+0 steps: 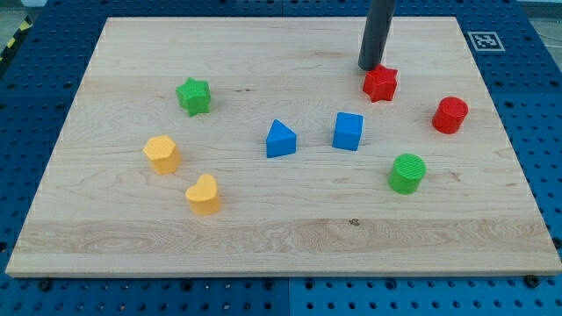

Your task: Make a diagonal line out of blue blocks and the red blocks

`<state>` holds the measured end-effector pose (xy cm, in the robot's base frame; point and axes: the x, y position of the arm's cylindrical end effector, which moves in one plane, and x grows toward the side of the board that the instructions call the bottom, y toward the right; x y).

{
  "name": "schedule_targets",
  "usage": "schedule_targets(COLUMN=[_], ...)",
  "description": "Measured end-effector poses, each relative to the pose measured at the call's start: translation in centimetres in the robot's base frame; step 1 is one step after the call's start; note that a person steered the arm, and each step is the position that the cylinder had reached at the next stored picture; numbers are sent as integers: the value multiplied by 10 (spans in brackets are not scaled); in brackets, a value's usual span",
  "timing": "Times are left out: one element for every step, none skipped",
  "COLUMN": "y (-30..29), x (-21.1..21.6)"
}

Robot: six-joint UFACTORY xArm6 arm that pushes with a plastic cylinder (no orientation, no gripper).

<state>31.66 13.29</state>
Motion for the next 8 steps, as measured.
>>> schedule_targets(y=[0, 0, 0, 0, 0, 0, -1, -1], x=[16, 41, 70, 98, 123, 133, 123, 101])
